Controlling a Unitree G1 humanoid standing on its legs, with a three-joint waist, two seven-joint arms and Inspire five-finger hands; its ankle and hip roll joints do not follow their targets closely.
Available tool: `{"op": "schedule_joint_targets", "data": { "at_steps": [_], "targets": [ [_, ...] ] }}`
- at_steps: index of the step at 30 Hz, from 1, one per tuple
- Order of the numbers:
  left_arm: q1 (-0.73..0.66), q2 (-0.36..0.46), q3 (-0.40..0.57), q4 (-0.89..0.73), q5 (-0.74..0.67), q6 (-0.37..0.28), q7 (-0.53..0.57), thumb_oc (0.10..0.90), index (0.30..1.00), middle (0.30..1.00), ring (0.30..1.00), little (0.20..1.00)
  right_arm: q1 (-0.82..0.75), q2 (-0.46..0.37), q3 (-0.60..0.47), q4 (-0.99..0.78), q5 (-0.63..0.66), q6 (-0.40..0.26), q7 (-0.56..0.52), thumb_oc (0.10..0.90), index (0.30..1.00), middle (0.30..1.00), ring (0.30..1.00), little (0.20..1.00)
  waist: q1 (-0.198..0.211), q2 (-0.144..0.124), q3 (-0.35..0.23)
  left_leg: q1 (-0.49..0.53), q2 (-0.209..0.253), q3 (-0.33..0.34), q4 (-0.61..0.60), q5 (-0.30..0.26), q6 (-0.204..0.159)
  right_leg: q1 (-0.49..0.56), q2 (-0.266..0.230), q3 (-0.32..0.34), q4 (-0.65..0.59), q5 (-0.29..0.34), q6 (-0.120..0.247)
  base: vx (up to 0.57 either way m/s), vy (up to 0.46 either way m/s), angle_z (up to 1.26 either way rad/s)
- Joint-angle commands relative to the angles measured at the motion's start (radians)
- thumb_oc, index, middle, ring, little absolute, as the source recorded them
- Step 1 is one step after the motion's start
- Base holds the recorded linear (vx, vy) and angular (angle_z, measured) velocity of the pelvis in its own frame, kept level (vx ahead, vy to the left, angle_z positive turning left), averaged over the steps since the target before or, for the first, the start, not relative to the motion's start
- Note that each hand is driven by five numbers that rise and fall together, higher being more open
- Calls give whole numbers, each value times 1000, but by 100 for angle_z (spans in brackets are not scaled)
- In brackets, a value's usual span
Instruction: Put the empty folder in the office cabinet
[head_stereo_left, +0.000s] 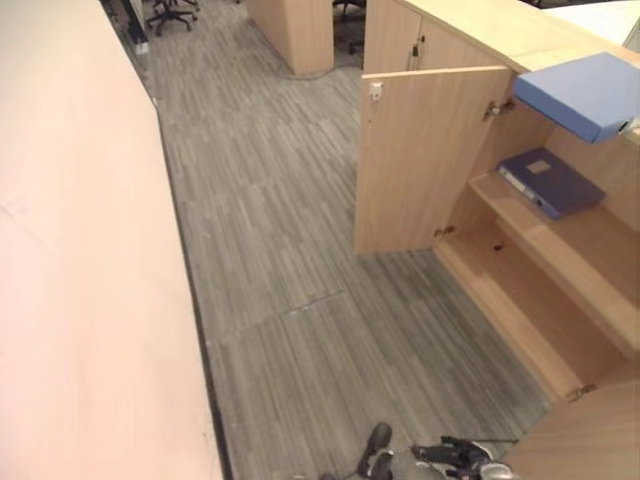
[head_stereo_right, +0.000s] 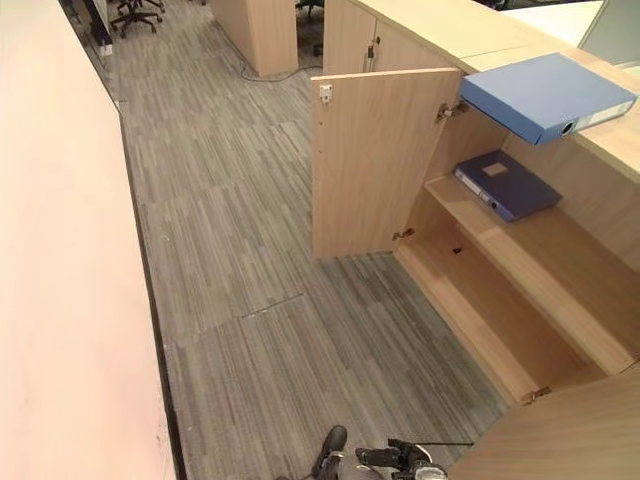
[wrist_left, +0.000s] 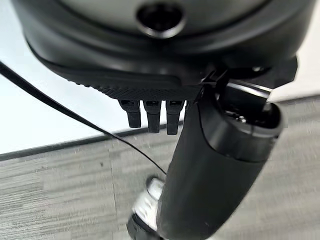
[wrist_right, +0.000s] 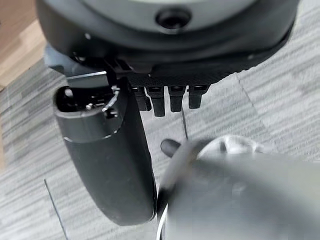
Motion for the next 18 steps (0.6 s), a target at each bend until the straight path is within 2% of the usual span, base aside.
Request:
{"op": "schedule_joint_targets", "data": {
  "at_steps": [1,8,10,13,14,16,17,18],
  "targets": [
    [-28,-4,3,-2,-10,-23,12,800,900,900,900,900,64,-71,75,43,11,14,-20,800,900,900,900,900,-25,22,-12,41,-81,-22,-64,-35,14,-10,-23,11,-141,136,23,18,15,-6],
    [-55,17,-15,-5,3,-32,29,800,900,900,900,900,33,-83,92,21,14,8,-33,800,900,900,900,900,-28,32,21,-12,-68,-21,-64,-27,2,-92,-48,18,-52,95,7,6,-9,-14],
    [-69,27,-14,-2,5,-32,35,800,900,900,900,900,31,-90,91,31,6,12,-31,800,900,900,900,900,-30,44,36,-14,-53,-25,-64,-36,-2,-121,-68,19,27,52,-7,122,-44,8],
    [-78,32,-15,1,8,-32,37,800,900,900,900,900,37,-94,85,39,3,14,-30,800,900,900,900,900,-33,50,40,0,-44,-28,-64,-45,-9,-122,-82,20,72,11,-19,177,-68,12],
    [-81,36,-17,2,12,-31,38,800,900,900,900,900,43,-95,77,48,-3,18,-28,800,900,900,900,900,-38,55,39,20,-33,-24,-61,-51,-20,-109,-87,20,99,-23,-30,252,-103,11],
    [-86,40,-18,1,20,-33,41,800,900,900,900,900,54,-98,68,58,-8,22,-26,800,900,900,900,900,-48,62,32,32,-25,-13,-1,-30,-38,-79,-83,25,105,-55,-43,339,-142,11],
    [-87,41,-20,0,26,-35,43,800,900,900,900,900,58,-97,66,62,-11,24,-24,800,900,900,900,900,-53,65,31,35,-23,-3,38,-7,-50,-57,-73,32,97,-66,-49,342,-154,18],
    [-91,41,-24,-5,32,-37,46,800,900,900,900,900,62,-95,61,68,-10,25,-23,800,900,900,900,900,-59,69,27,32,-21,13,98,39,-69,-19,-55,37,79,-76,-56,335,-160,16]
  ]
}}
